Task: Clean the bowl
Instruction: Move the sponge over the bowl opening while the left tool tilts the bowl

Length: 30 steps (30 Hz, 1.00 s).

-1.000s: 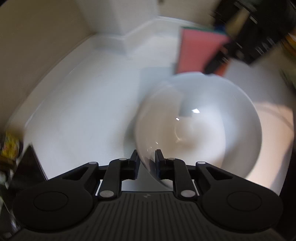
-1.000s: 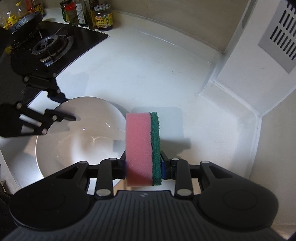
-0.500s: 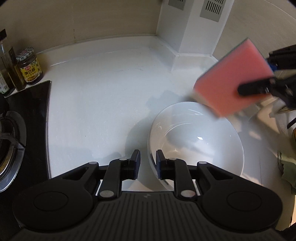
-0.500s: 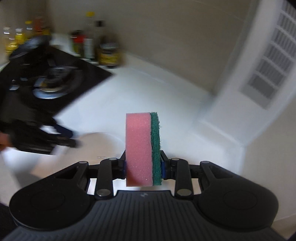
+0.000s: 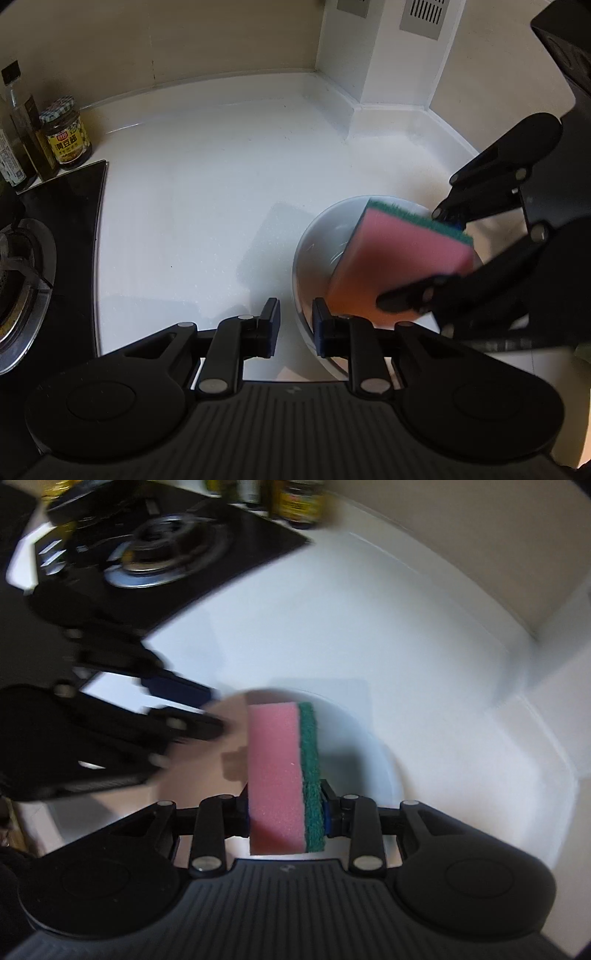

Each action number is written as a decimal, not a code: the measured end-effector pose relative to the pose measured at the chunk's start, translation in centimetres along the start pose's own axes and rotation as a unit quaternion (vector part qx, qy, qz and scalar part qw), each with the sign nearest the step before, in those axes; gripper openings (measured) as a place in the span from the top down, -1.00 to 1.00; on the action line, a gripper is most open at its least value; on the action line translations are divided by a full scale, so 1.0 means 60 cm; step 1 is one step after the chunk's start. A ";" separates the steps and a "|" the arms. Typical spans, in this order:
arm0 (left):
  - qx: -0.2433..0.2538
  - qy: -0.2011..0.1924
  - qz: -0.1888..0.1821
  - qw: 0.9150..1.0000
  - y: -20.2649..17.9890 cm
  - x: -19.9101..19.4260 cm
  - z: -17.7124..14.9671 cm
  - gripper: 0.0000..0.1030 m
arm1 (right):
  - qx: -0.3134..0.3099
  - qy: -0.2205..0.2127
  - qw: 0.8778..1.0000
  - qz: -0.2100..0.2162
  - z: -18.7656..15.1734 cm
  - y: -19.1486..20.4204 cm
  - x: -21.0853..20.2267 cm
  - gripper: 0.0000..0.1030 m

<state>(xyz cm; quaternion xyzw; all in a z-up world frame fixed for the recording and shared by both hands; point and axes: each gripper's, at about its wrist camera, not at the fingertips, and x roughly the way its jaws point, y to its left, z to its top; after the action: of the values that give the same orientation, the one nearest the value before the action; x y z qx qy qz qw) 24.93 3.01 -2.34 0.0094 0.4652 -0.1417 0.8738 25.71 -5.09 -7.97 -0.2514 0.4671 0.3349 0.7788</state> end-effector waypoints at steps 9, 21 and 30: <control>0.002 -0.004 0.001 1.000 0.001 0.003 -0.002 0.47 | -0.027 0.033 0.999 -0.024 -0.005 -0.002 -0.003 0.46; 0.012 0.005 0.012 1.000 0.000 0.009 -0.002 0.46 | -0.024 0.040 0.999 -0.011 -0.006 -0.011 0.002 0.46; 0.014 0.007 0.020 1.000 0.002 0.010 0.000 0.47 | -0.065 0.060 0.996 -0.002 -0.006 0.001 -0.001 0.47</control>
<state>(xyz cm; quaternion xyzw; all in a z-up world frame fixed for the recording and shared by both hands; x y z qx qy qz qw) 25.29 2.98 -2.83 0.0322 0.4693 -0.1307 0.8727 25.46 -5.34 -8.09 -0.3221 0.4893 0.3475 0.7321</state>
